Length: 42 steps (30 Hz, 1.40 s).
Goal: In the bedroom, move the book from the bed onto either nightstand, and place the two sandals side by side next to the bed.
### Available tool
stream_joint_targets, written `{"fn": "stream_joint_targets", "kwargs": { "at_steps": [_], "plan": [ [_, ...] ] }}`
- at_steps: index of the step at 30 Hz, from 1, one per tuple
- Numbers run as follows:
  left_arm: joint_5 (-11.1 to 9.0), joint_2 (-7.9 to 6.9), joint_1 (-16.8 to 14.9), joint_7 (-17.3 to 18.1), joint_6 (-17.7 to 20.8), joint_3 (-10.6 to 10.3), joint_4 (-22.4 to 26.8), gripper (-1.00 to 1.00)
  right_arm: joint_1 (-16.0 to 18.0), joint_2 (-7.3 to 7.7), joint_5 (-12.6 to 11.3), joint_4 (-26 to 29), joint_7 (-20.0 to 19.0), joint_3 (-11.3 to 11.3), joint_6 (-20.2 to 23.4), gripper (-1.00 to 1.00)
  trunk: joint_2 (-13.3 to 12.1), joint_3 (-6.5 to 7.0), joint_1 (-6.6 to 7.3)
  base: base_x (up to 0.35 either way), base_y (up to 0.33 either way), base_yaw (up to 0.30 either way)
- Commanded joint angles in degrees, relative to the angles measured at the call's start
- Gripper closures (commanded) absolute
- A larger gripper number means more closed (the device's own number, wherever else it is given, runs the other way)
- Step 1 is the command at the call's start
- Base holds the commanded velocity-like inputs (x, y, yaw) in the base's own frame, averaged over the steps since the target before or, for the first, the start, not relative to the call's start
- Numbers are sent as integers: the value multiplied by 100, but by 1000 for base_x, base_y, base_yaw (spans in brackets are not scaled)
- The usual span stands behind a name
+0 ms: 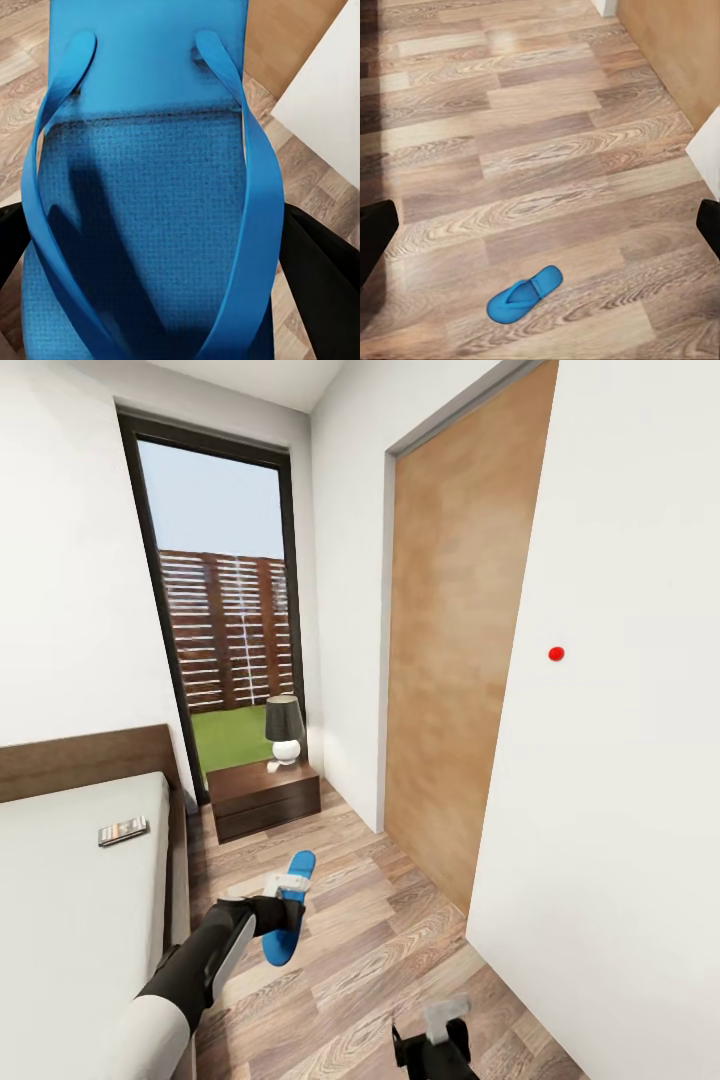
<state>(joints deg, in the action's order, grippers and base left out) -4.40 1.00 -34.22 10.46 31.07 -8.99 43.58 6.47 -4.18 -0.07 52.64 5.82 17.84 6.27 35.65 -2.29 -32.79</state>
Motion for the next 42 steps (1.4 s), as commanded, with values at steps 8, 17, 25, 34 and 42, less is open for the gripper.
{"fn": "stream_joint_targets", "kwargs": {
  "at_steps": [8, 17, 25, 34, 42],
  "plan": [
    [-51, 4, -6, -5, 94, 1, 23, 100, 187, -15, -6, -589, -744, 5, 14, -100, 10, -11, -2, 0, 0, 0],
    [-52, 4, -6, -1, 101, 10, 29, 100, 277, 6, -14, -741, -1892, -38, 2, -100, 10, -11, -2, 0, 0, 0],
    [-40, 32, -33, 36, 161, 3, 131, 100, 217, 64, -45, -811, -2028, -105, 60, -100, 10, -11, -2, 0, 0, 0],
    [-40, 32, -33, 36, 161, 3, 350, 100, 207, 64, -45, -921, -2028, -105, 90, -100, 10, -11, -2, 0, 0, 0],
    [-40, 32, -33, 36, 161, 3, 350, 100, 207, 64, -45, -921, -2028, -105, 90, -100, 10, -11, -2, 0, 0, 0]
  ]
}}
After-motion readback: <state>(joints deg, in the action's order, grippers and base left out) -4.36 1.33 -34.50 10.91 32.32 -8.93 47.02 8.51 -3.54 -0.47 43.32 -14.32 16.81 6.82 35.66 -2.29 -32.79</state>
